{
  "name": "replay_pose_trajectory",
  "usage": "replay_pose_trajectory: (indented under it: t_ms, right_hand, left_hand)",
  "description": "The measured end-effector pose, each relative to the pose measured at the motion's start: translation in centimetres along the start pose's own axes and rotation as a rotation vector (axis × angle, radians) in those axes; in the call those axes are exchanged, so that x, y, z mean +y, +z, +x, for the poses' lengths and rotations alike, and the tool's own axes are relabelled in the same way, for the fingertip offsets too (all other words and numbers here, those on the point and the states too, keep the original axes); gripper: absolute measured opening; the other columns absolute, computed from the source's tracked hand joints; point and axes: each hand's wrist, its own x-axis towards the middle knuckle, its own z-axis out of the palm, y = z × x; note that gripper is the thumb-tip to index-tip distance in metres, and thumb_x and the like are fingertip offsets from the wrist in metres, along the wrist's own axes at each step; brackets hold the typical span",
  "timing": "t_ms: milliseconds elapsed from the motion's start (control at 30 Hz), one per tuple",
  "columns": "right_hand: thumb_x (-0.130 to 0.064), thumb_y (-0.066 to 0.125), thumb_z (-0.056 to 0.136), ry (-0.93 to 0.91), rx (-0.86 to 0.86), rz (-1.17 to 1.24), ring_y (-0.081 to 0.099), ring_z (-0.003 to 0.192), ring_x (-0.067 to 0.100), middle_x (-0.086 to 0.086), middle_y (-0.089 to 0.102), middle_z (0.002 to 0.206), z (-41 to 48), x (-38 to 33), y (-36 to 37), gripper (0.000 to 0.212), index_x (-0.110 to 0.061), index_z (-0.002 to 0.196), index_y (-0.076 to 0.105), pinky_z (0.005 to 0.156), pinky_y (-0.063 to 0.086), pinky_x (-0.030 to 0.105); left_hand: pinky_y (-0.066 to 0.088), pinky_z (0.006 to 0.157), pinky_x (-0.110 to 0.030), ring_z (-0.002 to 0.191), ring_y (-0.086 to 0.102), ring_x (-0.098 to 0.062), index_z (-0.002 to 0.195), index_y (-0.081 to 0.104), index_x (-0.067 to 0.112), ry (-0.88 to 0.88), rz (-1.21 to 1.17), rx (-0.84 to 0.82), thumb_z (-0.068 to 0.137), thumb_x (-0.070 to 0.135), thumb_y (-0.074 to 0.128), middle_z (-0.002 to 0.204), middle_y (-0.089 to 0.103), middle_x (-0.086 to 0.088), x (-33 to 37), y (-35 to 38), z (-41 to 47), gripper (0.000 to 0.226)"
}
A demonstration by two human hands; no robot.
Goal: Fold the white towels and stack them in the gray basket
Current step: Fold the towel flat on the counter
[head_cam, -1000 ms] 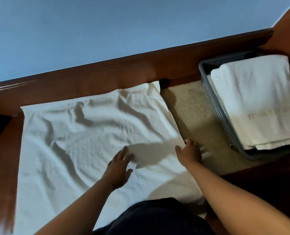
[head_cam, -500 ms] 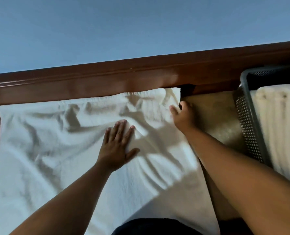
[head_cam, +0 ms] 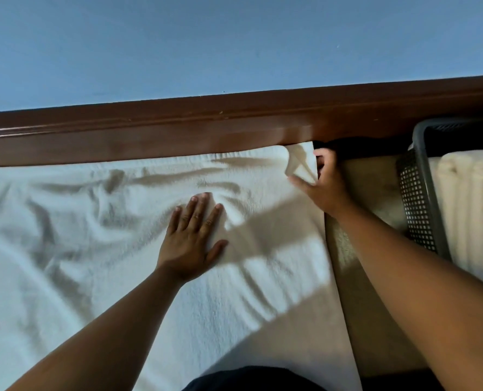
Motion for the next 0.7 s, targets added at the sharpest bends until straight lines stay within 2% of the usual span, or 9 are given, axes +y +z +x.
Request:
replay_pose_trajectory:
  t_ms: [67, 100, 167, 233, 300, 367, 467, 533, 700]
  right_hand:
    - [-0.039, 0.088, 0.073, -0.115, -0.115, -0.201, 0.045, 0.123, 0.021, 0.013, 0.039, 0.140, -0.5, 1.2, -0.6, 0.091, -0.012, 0.141, 0.035, 0.094, 0.039, 0.031]
    - [-0.039, 0.082, 0.078, -0.150, -0.092, -0.262, 0.046, 0.121, 0.024, 0.016, 0.040, 0.139, -0.2, 1.4, -0.8, 0.082, -0.009, 0.141, 0.038, 0.092, 0.038, 0.032]
    - [-0.030, 0.068, 0.089, -0.138, 0.096, -0.252, 0.057, 0.100, 0.032, 0.020, 0.057, 0.117, 0.9, 1.3, -0.4, 0.053, -0.002, 0.130, 0.049, 0.078, 0.039, 0.031]
    - [-0.019, 0.066, 0.093, -0.058, 0.268, -0.169, 0.058, 0.079, 0.031, 0.015, 0.061, 0.089, 2.3, 0.7, -0.2, 0.035, 0.003, 0.118, 0.055, 0.068, 0.036, 0.031]
    - [-0.016, 0.066, 0.093, -0.005, 0.322, -0.138, 0.051, 0.068, 0.026, 0.004, 0.051, 0.073, 3.3, 0.4, -0.2, 0.029, 0.004, 0.111, 0.055, 0.063, 0.032, 0.031]
    - [-0.029, 0.064, 0.093, -0.049, 0.300, -0.120, 0.044, 0.058, 0.021, -0.002, 0.043, 0.065, 3.1, 0.3, -0.2, 0.034, 0.002, 0.105, 0.053, 0.057, 0.029, 0.031]
    - [-0.053, 0.073, 0.081, -0.132, 0.173, -0.114, 0.043, 0.061, 0.011, -0.001, 0.045, 0.075, 1.6, 0.8, -0.5, 0.063, -0.007, 0.115, 0.048, 0.053, 0.030, 0.025]
    - [-0.046, 0.083, 0.075, -0.130, 0.053, -0.220, 0.047, 0.074, 0.013, 0.000, 0.048, 0.093, 1.1, 1.6, -0.9, 0.075, -0.012, 0.130, 0.045, 0.059, 0.033, 0.025]
    - [-0.022, 0.058, 0.092, -0.079, 0.401, -0.266, 0.062, 0.079, 0.042, 0.025, 0.065, 0.089, 3.3, 1.5, -0.5, 0.032, 0.005, 0.109, 0.060, 0.063, 0.032, 0.031]
  left_hand:
    - [0.008, 0.125, -0.053, 0.156, -0.010, -0.026, 0.162, 0.001, 0.028, 0.000, -0.007, -0.005, 0.098, 0.064, 0.031, 0.169, -0.012, -0.005, 0.1, -0.1, 0.2, 0.079]
    - [0.007, 0.125, -0.053, 0.156, -0.011, -0.026, 0.162, 0.001, 0.029, -0.001, -0.005, -0.010, 0.098, 0.064, 0.031, 0.169, -0.012, -0.005, 0.2, -0.1, 0.3, 0.079]
    - [0.005, 0.125, -0.052, 0.156, -0.012, -0.025, 0.162, -0.001, 0.029, -0.004, 0.001, -0.015, 0.098, 0.065, 0.028, 0.169, -0.014, -0.004, 0.3, -0.2, 0.3, 0.078]
    - [0.004, 0.125, -0.051, 0.156, -0.013, -0.024, 0.162, -0.002, 0.030, -0.006, 0.006, -0.017, 0.098, 0.065, 0.025, 0.169, -0.014, -0.004, 0.3, -0.2, 0.3, 0.078]
    - [0.004, 0.125, -0.051, 0.156, -0.013, -0.024, 0.162, -0.002, 0.030, -0.006, 0.008, -0.015, 0.098, 0.065, 0.025, 0.169, -0.014, -0.004, 0.3, -0.3, 0.3, 0.077]
    - [0.003, 0.125, -0.051, 0.156, -0.012, -0.024, 0.162, -0.002, 0.030, -0.006, 0.008, -0.014, 0.098, 0.065, 0.026, 0.169, -0.014, -0.004, 0.2, -0.2, 0.3, 0.078]
    - [0.004, 0.125, -0.051, 0.156, -0.011, -0.025, 0.162, -0.001, 0.029, -0.003, 0.010, -0.004, 0.098, 0.066, 0.026, 0.169, -0.013, -0.004, 0.1, 0.0, 0.4, 0.078]
    - [0.005, 0.125, -0.051, 0.156, -0.010, -0.025, 0.162, 0.001, 0.029, -0.003, 0.005, 0.003, 0.098, 0.065, 0.027, 0.169, -0.011, -0.004, 0.2, 0.1, 0.4, 0.078]
    - [0.003, 0.125, -0.050, 0.156, -0.010, -0.025, 0.162, 0.001, 0.029, -0.003, 0.010, 0.004, 0.098, 0.065, 0.025, 0.169, -0.012, -0.004, 0.3, 0.1, 0.3, 0.078]
